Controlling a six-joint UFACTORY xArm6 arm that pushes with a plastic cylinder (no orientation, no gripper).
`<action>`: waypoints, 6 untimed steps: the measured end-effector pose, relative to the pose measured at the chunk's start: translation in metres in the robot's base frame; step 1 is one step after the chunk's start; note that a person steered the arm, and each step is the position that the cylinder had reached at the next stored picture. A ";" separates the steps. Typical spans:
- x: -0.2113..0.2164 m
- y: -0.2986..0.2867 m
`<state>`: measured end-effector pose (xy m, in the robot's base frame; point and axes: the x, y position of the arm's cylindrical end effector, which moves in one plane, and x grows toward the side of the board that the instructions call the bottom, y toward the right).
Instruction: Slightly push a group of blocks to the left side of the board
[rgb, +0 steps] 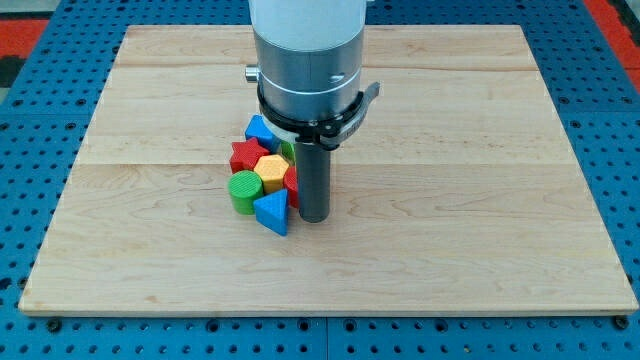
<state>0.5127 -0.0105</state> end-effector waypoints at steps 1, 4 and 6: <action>-0.002 0.000; -0.023 0.035; -0.064 -0.020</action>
<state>0.4491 -0.0307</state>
